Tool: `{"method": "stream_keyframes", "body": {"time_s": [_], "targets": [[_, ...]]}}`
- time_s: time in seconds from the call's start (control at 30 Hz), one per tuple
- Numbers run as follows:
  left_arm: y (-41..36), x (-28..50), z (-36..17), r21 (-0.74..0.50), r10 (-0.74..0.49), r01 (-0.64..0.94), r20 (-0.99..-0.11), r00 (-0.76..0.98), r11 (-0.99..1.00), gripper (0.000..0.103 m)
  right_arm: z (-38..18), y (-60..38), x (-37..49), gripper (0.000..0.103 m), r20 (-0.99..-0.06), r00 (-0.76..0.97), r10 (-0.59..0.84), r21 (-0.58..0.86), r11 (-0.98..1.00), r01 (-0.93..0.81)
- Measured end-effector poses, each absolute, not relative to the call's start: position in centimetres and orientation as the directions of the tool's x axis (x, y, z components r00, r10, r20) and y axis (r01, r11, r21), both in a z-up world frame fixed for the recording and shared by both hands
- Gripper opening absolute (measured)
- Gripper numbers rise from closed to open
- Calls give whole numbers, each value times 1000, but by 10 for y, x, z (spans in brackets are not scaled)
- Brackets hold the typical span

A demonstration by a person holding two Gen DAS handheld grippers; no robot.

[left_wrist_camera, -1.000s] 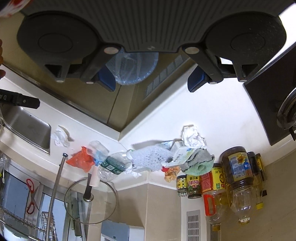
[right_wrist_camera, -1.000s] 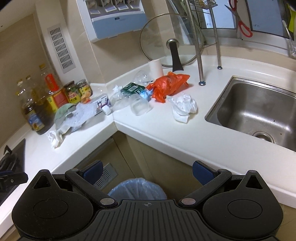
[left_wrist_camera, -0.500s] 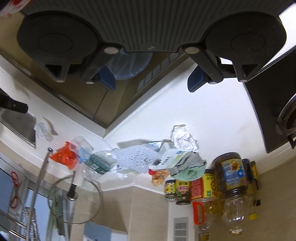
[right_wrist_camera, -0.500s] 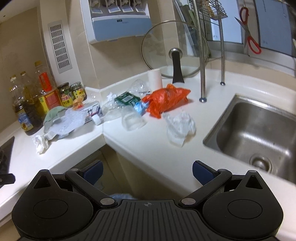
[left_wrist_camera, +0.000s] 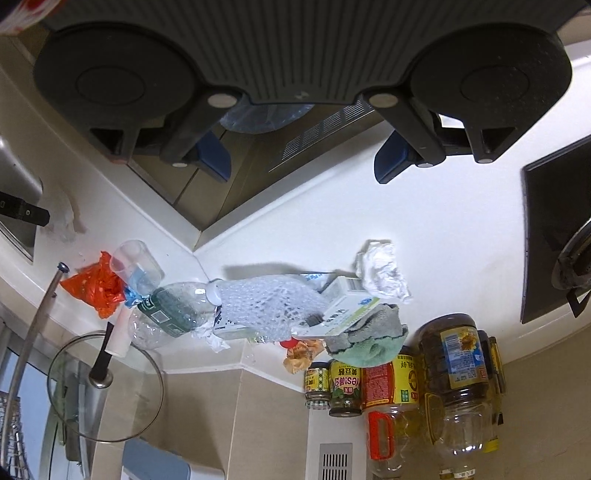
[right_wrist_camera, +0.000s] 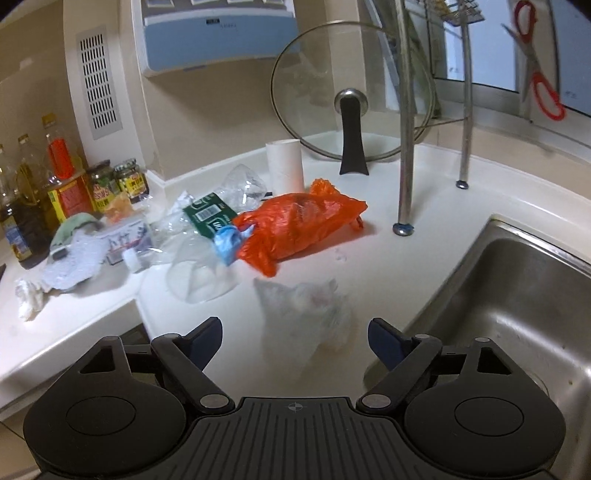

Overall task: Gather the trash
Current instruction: 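Grasp the white crumpled tissue by the sink with the right tool while the left tool moves toward the counter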

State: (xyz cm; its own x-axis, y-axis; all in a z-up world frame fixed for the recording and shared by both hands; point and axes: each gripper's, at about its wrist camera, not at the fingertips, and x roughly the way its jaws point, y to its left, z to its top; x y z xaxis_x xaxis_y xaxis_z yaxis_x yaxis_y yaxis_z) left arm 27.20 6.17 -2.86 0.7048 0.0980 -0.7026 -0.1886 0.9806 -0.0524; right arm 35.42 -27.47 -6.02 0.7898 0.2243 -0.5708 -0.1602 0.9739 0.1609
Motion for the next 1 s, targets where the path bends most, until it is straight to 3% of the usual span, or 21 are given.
{"method": "stream_keyframes", "body": {"time_s": [0.3, 0.4, 0.57, 1.0], "targets": [[40, 302, -36, -43, 135, -234, -709, 692, 971, 83, -82, -279, 398, 72, -625, 725, 290, 171, 957, -234], [34, 312, -39, -38, 143, -240, -710, 689, 970, 83, -87, -278, 405, 63, -644, 701, 307, 183, 951, -248], [29, 328, -41, -34, 148, -244, -711, 688, 969, 83, -84, -279, 411, 37, -638, 696, 329, 181, 943, -280], [27, 361, -45, -25, 152, -242, -715, 683, 970, 82, -66, -282, 432, 33, -602, 705, 374, 211, 926, -312]]}}
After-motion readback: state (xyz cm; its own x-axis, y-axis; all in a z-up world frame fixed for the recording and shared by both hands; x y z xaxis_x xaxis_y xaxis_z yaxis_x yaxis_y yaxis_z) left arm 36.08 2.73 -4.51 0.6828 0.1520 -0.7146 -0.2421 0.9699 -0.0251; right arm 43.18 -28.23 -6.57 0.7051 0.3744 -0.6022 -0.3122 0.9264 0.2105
